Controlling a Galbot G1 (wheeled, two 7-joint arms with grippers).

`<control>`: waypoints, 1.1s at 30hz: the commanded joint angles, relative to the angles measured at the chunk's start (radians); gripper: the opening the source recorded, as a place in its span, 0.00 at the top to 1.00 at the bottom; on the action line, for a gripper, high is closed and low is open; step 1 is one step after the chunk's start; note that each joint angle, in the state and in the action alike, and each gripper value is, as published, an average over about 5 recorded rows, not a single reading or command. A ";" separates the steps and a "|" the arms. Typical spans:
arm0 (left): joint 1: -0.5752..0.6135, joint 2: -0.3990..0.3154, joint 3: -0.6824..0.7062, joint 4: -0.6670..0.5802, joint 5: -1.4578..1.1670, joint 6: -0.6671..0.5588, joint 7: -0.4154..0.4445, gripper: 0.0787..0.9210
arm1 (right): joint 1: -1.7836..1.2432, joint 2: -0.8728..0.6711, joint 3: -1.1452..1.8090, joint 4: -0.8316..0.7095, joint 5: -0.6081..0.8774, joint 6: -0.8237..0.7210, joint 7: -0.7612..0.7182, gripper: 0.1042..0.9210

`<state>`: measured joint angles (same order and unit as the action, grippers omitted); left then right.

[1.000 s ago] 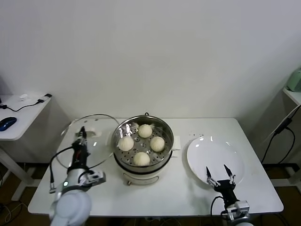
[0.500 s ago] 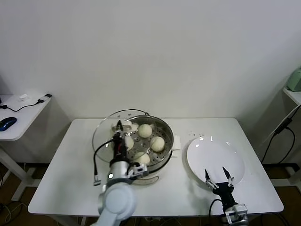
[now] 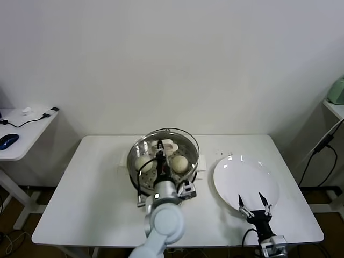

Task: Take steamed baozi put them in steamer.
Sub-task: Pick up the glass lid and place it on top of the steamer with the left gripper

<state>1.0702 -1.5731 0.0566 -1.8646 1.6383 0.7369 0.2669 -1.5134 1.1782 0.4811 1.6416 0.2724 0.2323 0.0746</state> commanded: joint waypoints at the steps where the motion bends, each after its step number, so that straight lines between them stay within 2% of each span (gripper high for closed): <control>1: -0.024 -0.044 0.038 0.069 0.034 0.029 0.008 0.94 | 0.000 0.011 0.015 -0.011 -0.002 0.017 0.000 0.12; 14: -0.011 0.006 0.003 0.087 0.046 0.010 -0.024 0.94 | 0.000 0.034 0.021 -0.024 -0.036 0.055 0.001 0.12; 29: 0.006 0.027 -0.008 0.097 0.034 -0.014 -0.069 0.94 | -0.002 0.034 -0.010 -0.022 -0.063 0.079 0.003 0.12; 33: 0.016 0.032 -0.002 0.079 0.029 -0.021 -0.067 0.86 | 0.000 0.033 -0.018 -0.020 -0.065 0.078 0.003 0.12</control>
<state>1.0803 -1.5404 0.0552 -1.7826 1.6693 0.7259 0.2062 -1.5151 1.2111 0.4737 1.6192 0.2146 0.3058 0.0771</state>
